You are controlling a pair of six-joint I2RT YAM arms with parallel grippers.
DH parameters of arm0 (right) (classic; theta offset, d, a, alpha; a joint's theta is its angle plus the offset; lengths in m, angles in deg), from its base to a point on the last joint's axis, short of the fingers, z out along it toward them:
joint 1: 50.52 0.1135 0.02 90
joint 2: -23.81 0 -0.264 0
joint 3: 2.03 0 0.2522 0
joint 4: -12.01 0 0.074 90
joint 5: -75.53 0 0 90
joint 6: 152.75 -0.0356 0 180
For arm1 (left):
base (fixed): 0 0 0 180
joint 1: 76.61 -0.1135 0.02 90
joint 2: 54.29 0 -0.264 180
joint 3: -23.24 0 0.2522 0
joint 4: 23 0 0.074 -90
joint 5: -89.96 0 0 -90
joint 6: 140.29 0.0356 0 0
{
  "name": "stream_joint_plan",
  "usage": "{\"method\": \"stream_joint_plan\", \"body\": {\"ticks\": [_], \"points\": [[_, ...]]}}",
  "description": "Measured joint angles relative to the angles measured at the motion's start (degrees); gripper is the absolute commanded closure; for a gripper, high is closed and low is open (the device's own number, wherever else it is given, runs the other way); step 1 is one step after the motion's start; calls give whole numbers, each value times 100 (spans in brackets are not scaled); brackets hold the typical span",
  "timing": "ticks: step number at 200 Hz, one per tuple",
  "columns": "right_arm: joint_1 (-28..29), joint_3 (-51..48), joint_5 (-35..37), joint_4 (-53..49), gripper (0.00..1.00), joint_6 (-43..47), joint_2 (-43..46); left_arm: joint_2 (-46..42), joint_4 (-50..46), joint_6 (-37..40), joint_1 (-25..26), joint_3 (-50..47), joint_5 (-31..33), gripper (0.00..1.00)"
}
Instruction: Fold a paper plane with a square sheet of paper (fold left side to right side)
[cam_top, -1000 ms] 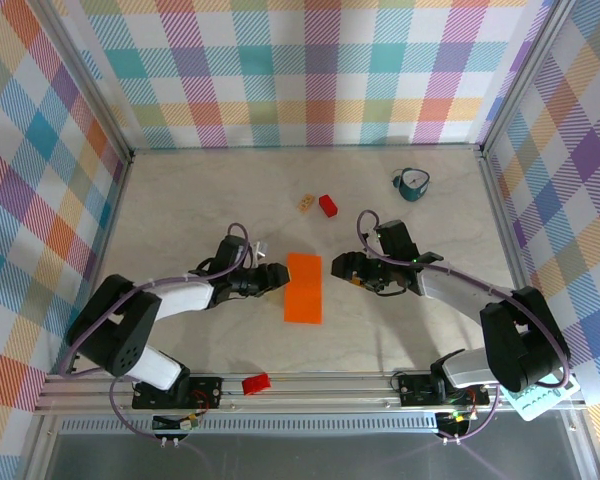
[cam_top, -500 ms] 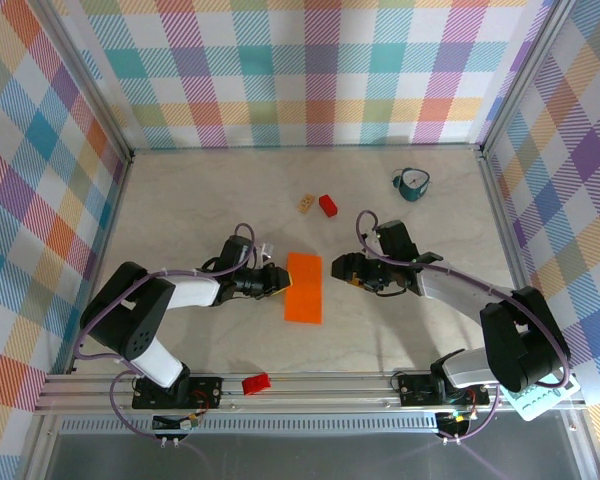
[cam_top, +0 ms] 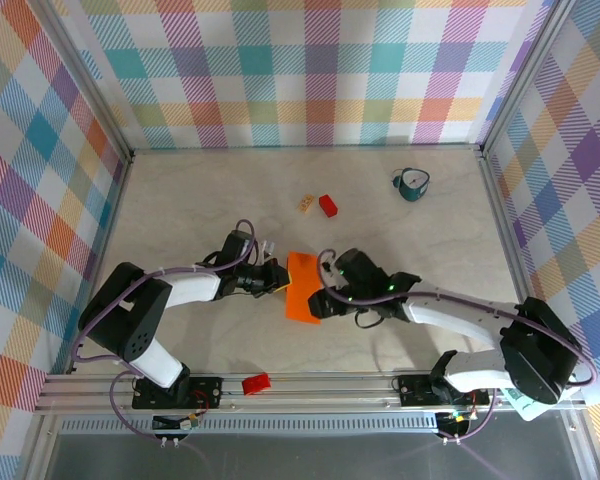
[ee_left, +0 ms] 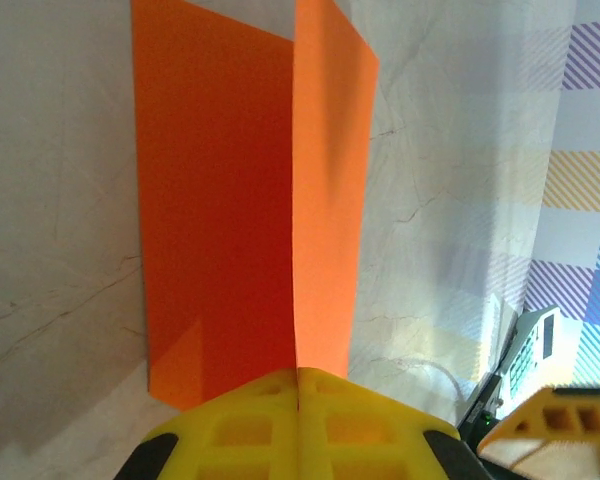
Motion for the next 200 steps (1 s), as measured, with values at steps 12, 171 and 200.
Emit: {"method": "stream_joint_plan", "body": {"ticks": [12,171,200], "points": [[472,50,490,-7,29,177,-90,-22,-111,-2,0,39,0,98],[2288,1340,3530,31,41,2070,-2243,-44,-540,-195,0,212,0,100],[2288,1342,3571,44,56,2074,-2243,-44,-562,-195,0,212,2,100]]}}
